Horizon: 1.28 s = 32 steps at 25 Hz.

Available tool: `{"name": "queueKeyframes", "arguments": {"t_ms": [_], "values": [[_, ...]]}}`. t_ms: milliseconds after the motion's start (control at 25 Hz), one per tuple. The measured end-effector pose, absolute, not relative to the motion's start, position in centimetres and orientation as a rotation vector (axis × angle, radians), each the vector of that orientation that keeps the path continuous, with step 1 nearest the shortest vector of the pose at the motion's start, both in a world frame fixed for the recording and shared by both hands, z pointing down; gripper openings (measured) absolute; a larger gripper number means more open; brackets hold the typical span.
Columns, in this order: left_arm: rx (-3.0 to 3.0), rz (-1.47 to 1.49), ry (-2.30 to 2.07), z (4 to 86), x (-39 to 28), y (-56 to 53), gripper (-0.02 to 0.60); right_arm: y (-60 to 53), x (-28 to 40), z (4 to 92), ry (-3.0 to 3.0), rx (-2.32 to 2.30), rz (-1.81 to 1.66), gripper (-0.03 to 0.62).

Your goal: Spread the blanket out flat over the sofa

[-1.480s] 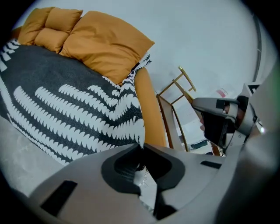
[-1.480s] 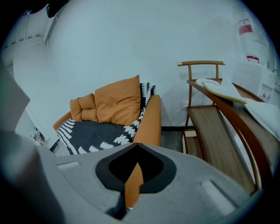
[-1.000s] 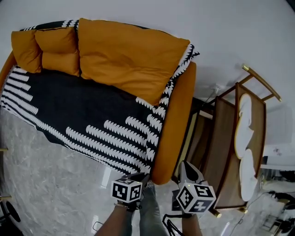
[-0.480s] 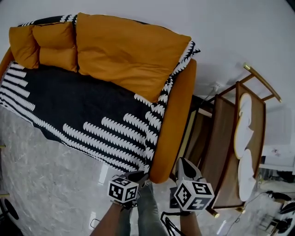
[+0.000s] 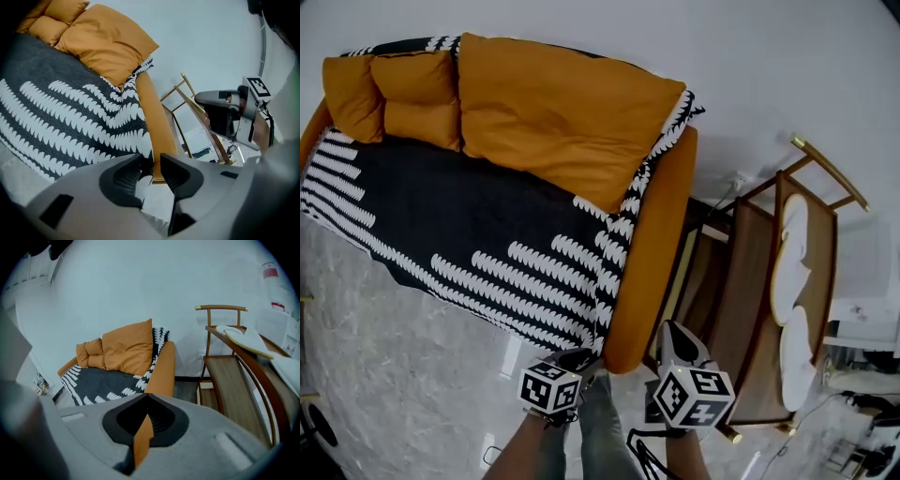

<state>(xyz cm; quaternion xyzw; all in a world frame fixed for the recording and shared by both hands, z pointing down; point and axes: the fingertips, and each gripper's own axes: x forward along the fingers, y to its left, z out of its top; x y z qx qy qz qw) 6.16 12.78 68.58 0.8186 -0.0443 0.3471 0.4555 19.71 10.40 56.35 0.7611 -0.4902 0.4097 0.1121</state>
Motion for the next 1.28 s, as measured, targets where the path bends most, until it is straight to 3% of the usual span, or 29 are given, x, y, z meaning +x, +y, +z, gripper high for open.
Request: {"name": "queueKeyframes", "arguments": {"t_ms": [360,720,1120,1280], "values": [[2.065,0.836,-0.173,63.7,5.4,9.8,0.13,10.4,19.5,53.7,-1.445,2.235,1.199,0.005],[2.182,0.734,-0.396,52.9,3.3,2.3,0.129,9.4,18.8,47.8,-1.478,2.261,1.155,0.005],[2.342,0.522,-0.81,35.6,-1.8,-4.0,0.089,9.6,17.5,38.3,-1.558,2.225,1.032,0.005],[2.363,0.494,-0.921,31.1,-2.9,-5.7,0.041,8.8,18.1,34.6,-1.603,2.239,0.924,0.005]]}}
